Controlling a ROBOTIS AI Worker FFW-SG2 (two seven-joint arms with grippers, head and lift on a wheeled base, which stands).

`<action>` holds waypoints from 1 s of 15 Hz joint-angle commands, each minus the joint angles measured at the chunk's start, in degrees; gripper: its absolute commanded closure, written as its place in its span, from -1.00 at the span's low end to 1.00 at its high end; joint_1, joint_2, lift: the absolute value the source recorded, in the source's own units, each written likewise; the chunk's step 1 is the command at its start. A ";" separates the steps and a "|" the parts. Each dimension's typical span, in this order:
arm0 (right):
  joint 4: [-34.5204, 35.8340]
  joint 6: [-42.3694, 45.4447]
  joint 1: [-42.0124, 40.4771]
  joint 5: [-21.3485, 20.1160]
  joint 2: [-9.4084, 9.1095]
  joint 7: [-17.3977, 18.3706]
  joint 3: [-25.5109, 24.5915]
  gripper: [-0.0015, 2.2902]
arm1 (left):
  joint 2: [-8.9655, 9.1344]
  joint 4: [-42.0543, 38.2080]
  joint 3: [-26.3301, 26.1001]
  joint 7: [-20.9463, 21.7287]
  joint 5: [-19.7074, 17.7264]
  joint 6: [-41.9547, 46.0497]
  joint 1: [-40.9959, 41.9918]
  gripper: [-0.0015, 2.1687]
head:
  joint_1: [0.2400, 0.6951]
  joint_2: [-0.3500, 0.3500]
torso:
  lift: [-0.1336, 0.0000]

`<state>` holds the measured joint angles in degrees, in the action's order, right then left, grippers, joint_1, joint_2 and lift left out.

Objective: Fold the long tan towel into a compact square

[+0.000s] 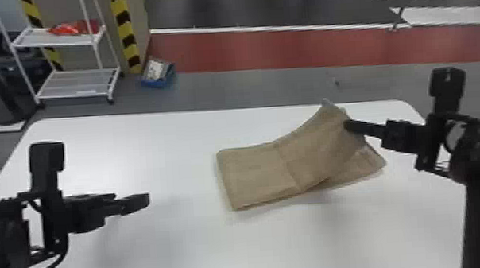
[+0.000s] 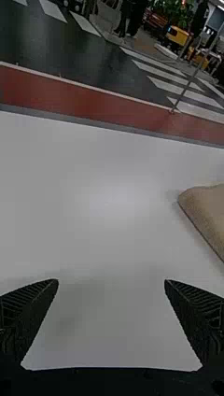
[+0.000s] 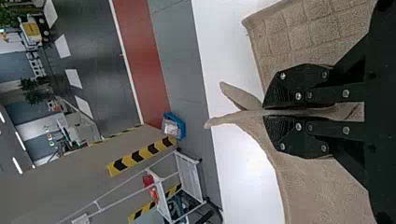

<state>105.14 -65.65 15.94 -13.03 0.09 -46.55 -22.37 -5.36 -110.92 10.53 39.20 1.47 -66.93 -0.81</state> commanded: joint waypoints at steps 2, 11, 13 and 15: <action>0.68 -0.93 -0.38 -1.12 -0.14 -0.20 0.66 -0.10 | 0.00 0.00 0.10 0.00 -0.06 0.00 0.02 -0.96 | 1.00 -0.23 | -0.87; 0.33 -1.46 0.50 0.99 -0.14 0.23 -3.74 -0.10 | 0.09 -2.37 2.74 -0.26 -2.88 0.53 0.46 -0.96 | 1.00 -0.27 | -0.87; -0.11 -1.11 0.94 -2.43 -0.14 0.15 -3.30 -0.10 | 0.09 -3.16 2.91 -0.09 -3.23 0.53 1.07 -0.96 | 1.00 -0.28 | -0.87; -0.64 -1.64 1.47 -1.73 -0.14 0.32 -3.12 -0.10 | 0.09 -3.16 2.91 -0.26 -3.23 0.70 1.16 -0.96 | 1.00 -0.29 | -0.87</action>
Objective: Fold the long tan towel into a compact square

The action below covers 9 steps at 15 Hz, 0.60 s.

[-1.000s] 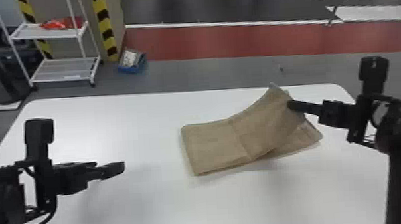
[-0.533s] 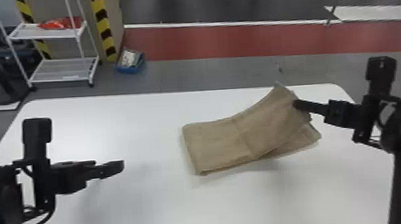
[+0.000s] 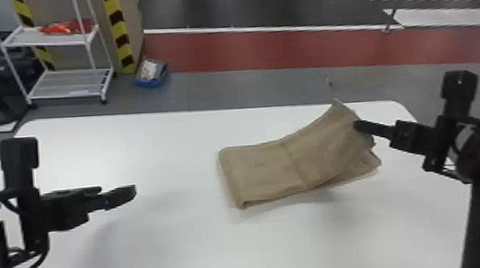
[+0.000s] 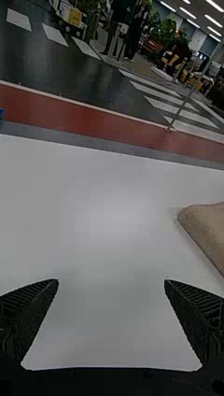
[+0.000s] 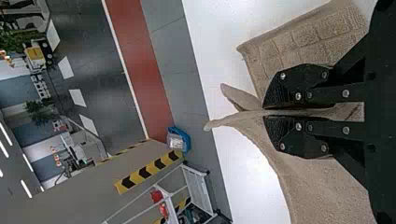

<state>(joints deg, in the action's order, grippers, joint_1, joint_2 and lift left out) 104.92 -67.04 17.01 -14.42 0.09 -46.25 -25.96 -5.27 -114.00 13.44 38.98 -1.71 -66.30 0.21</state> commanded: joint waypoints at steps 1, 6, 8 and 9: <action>-1.30 1.34 0.13 -3.16 -0.14 0.11 2.14 -0.10 | 0.00 -0.34 0.10 0.22 -0.05 0.07 0.49 -0.96 | 1.00 -0.30 | -0.87; -1.30 -2.53 2.15 3.00 -0.14 0.38 -3.14 -0.10 | -0.09 -1.31 0.98 -0.04 -0.57 0.07 1.28 -0.96 | 1.00 -0.30 | -0.87; -1.91 -3.94 2.77 -0.70 -0.14 0.46 -2.87 -0.10 | 0.08 -1.57 1.07 0.22 -0.57 0.07 1.72 -0.96 | 1.00 -0.30 | -0.87; -2.97 -0.60 2.50 -1.75 0.18 0.46 -2.78 -0.10 | 0.00 -1.66 0.80 0.13 -0.57 0.07 1.90 -0.96 | 1.00 -0.31 | -0.87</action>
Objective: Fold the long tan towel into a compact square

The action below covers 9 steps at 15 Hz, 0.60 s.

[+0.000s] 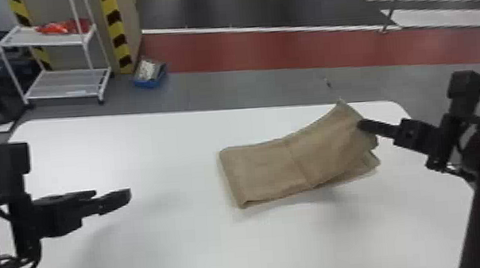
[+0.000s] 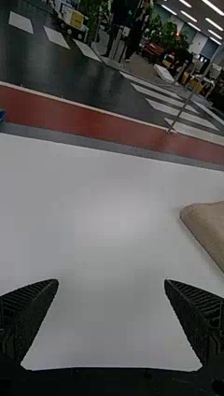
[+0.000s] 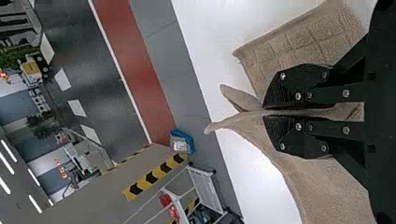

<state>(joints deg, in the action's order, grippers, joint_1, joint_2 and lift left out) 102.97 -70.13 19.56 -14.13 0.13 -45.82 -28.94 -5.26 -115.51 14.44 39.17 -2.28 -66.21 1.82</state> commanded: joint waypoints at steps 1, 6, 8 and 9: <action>-0.49 -1.20 1.27 2.71 -0.13 0.11 -2.70 -0.10 | -0.02 -0.07 -0.20 -0.23 0.08 0.15 0.11 -0.96 | 1.00 -0.33 | -0.87; 3.02 -1.20 1.45 6.05 0.31 3.45 -5.42 -0.10 | -0.02 -0.07 -0.38 -0.67 0.17 -0.02 -0.24 -0.96 | 1.00 -0.41 | -0.87; -1.19 2.66 1.89 2.44 2.51 5.12 -4.01 -0.10 | 0.07 -0.16 -0.73 -0.41 0.17 -0.02 -0.15 -0.96 | 1.00 -0.44 | -0.87; -4.10 5.12 2.15 2.27 2.86 5.12 -3.75 -0.10 | 0.16 0.02 -1.08 -0.67 0.35 0.15 -0.15 -0.96 | 1.00 -0.46 | -0.87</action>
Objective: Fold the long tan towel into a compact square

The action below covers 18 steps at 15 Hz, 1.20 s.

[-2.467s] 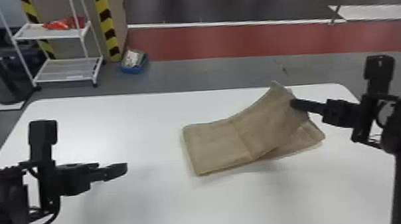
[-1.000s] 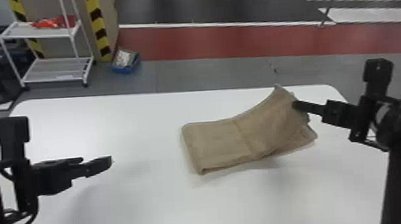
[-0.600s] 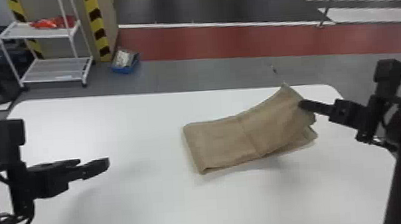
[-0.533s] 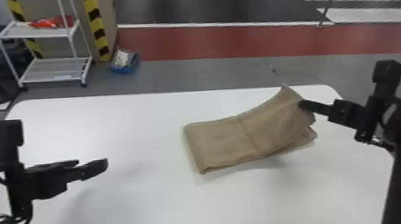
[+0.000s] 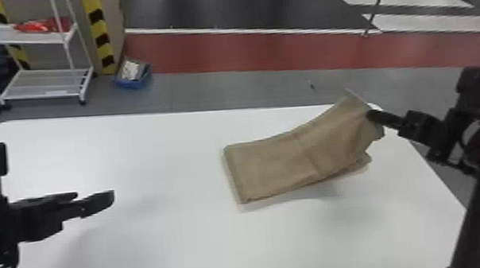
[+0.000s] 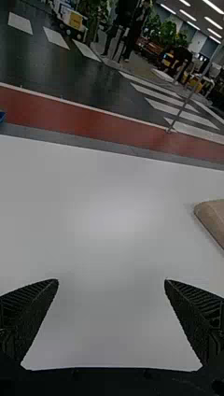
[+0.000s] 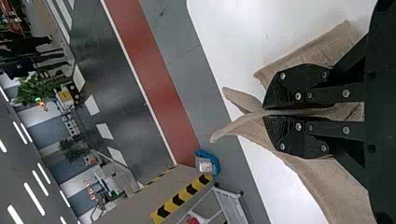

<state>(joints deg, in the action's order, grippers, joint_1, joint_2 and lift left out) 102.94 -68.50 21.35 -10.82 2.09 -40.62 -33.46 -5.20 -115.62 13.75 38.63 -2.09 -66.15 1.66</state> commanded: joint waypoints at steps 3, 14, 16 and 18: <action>-8.54 5.08 2.64 -2.54 1.34 -0.08 0.76 -0.10 | -0.07 0.57 -0.39 -0.13 0.24 0.10 -0.16 -0.96 | 1.00 -0.52 | -0.87; -19.09 7.01 4.31 -8.34 6.44 -0.08 0.68 -0.93 | -0.16 4.26 -0.83 -0.13 0.68 2.73 -0.96 -0.96 | 1.00 -0.62 | -0.87; -21.37 7.72 4.75 -10.19 7.40 -0.08 1.20 -0.92 | -0.25 4.35 -0.65 -0.04 0.68 2.91 -0.87 -0.96 | 1.00 -0.67 | -0.87; -25.24 11.06 5.72 -12.21 8.02 -0.08 1.20 -0.91 | -0.34 4.44 -0.39 0.13 0.68 2.91 -0.78 -0.96 | 1.00 -0.70 | -0.87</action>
<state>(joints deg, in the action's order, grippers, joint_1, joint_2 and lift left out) 80.45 -59.64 26.40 -21.60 9.63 -40.69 -32.30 -5.46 -111.22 13.20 38.68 -1.41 -63.23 0.78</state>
